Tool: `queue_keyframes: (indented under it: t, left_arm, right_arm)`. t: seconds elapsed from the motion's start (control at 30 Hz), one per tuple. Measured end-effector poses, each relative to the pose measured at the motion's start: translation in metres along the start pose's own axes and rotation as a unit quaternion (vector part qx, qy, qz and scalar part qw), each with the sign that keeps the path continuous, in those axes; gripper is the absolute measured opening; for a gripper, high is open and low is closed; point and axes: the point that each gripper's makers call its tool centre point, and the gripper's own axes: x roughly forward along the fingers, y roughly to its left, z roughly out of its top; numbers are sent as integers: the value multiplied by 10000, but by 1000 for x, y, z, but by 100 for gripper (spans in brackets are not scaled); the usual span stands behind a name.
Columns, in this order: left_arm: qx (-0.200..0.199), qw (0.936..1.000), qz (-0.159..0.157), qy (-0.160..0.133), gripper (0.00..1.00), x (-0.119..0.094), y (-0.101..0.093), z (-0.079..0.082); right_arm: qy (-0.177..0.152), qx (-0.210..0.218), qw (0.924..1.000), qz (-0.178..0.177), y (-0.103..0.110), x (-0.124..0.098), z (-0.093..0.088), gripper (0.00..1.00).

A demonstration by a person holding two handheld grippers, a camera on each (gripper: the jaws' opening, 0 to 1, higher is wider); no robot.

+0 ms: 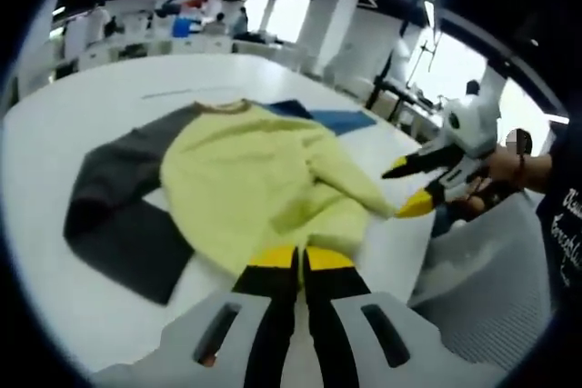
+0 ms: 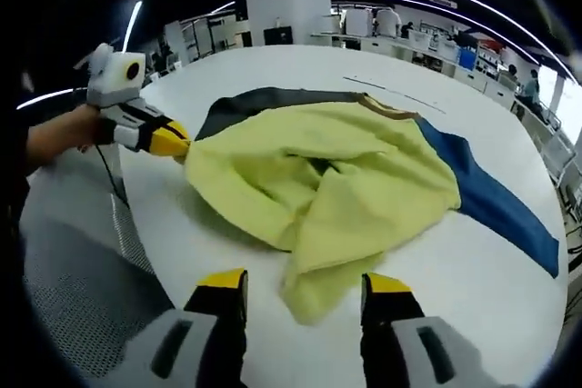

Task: Fold the garment on the visible template until the final outline fits inside the template.

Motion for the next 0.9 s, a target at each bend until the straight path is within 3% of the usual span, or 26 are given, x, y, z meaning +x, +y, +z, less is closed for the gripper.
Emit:
queue_keyframes:
  t: [0.13, 0.33, 0.5, 0.63, 0.9]
  left_arm:
    - [-33, 10000, 0, 35, 0, 1, 0, -3]
    - [-46, 10000, 29, 45, 0, 0, 1, -3]
    - [-29, 10000, 32, 83, 0, -1, -1, -5]
    - [35, 9999, 34, 122, 0, -4, -2, -5]
    - [139, 9997, 41, 184, 0, -15, 0, -6]
  right_arm:
    - [106, -120, 9999, 34, 4, 4, -8, 27]
    - [251, -173, 9995, 85, 8, 11, -19, 19]
    - [240, -379, 9990, -79, 0, 10, -18, 8]
    - [159, -180, 9997, -74, -4, 1, -14, 0]
    - [-124, -28, 9994, -312, -15, -33, 4, 0]
